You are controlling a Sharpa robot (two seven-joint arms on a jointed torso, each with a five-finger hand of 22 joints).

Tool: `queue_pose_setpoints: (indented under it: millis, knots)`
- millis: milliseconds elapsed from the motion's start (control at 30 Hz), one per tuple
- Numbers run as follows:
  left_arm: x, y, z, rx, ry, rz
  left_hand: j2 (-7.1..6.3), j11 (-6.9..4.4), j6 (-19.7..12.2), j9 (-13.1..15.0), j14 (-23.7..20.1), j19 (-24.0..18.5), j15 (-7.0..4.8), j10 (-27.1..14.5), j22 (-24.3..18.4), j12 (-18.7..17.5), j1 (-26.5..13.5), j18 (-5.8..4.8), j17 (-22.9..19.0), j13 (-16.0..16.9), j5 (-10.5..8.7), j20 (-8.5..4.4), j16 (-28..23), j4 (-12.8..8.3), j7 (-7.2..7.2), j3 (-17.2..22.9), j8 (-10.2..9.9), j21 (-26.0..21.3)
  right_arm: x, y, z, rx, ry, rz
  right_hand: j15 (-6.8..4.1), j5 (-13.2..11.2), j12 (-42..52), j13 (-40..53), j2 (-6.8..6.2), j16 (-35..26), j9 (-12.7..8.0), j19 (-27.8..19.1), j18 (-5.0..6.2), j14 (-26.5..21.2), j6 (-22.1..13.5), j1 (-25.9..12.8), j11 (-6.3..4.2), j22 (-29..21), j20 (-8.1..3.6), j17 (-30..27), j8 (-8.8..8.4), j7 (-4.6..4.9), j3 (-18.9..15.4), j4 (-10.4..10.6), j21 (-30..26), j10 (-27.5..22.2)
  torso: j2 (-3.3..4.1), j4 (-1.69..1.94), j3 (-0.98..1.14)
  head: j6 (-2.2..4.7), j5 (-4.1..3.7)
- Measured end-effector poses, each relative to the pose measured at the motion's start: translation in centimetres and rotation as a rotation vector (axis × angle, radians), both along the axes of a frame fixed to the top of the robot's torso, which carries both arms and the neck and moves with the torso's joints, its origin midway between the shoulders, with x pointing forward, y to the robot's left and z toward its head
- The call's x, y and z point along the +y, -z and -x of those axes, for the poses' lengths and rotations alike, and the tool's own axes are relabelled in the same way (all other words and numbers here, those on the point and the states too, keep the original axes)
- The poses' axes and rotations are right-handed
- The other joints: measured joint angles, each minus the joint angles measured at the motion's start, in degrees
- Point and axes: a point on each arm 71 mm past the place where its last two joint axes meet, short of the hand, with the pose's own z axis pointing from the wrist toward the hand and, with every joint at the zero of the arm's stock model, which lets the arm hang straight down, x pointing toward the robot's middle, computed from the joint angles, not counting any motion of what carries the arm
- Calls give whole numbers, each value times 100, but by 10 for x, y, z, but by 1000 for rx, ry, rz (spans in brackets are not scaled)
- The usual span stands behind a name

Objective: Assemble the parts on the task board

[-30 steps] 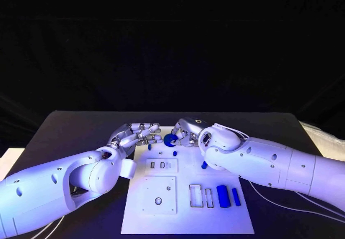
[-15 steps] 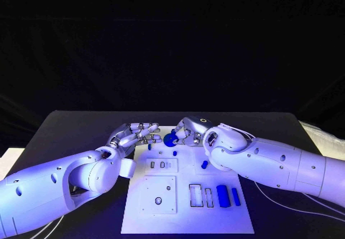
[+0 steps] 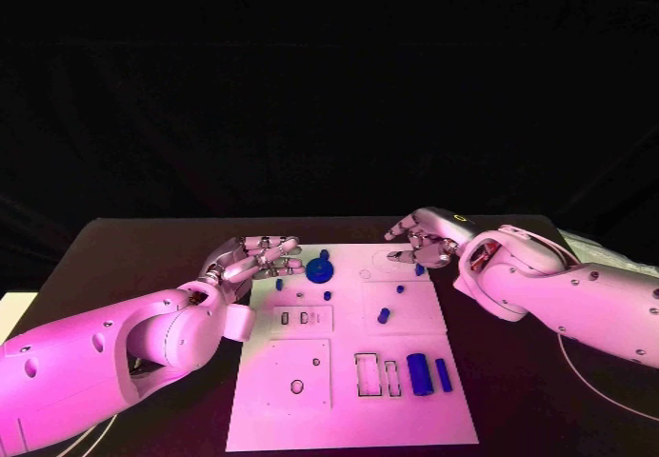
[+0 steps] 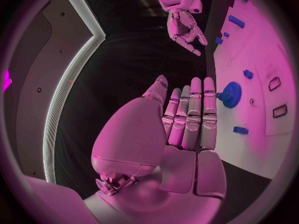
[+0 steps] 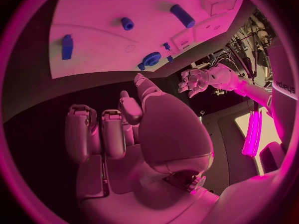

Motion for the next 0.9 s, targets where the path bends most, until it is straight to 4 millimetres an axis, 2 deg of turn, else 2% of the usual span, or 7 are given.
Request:
queue_pose_setpoints:
  millis: [100,333,467,633,700,900]
  knots:
    - [1,0,0,1,-2,-1,0,0,0,0,0,0,0,0,0,0,0,-1,5,0,0,0,0,0,0,0,0,0,-21,0,0,8,-6,-26,0,0,0,1,-12,0,0,0,0,0,0,14,0,0,0,0,0,0,-17,-31,0,0,-20,-47,18,0,-13]
    - [1,2,-1,3,-4,-3,0,0,0,0,0,0,0,0,0,0,0,0,5,0,0,0,0,0,0,0,0,0,-55,4,-4,28,2,-47,0,-1,0,1,-73,-1,-1,0,0,0,0,72,0,0,0,-1,0,0,-39,-86,0,0,-55,-116,71,30,-101]
    - [0,3,-1,5,-3,-2,0,0,0,0,0,0,0,0,0,0,0,0,5,0,0,0,0,0,0,0,0,-12,-67,13,-6,51,18,-50,0,-63,0,-3,-73,-1,-8,0,0,0,-14,72,0,-1,0,-1,0,13,-56,-102,0,0,-62,-135,100,37,-120]
    - [0,5,-1,7,-4,-3,0,0,0,0,0,0,0,0,0,0,0,0,4,0,0,0,0,0,0,0,0,-21,-69,23,-10,76,22,-48,0,-101,-48,-44,-73,-1,-18,0,0,0,-60,72,0,-1,0,-1,0,55,-73,-119,0,-1,-59,-144,132,29,-124]
    - [0,5,-1,8,-5,-4,0,0,0,0,0,0,0,0,1,0,0,0,4,0,0,0,0,0,0,0,0,-21,-68,28,-12,83,23,-45,0,-101,-48,-54,-73,-1,-18,0,0,0,-83,72,20,-1,0,-1,0,37,-73,-118,0,-20,-55,-148,146,27,-124]
    - [1,6,-1,9,-6,-4,0,0,0,0,0,0,0,0,1,0,0,-1,4,0,0,0,0,0,0,0,0,-21,-68,37,-16,99,28,-32,0,-101,-70,-61,-73,-2,-25,0,1,0,-104,72,22,-2,0,-2,0,59,-88,-134,0,-23,-48,-146,154,7,-129]
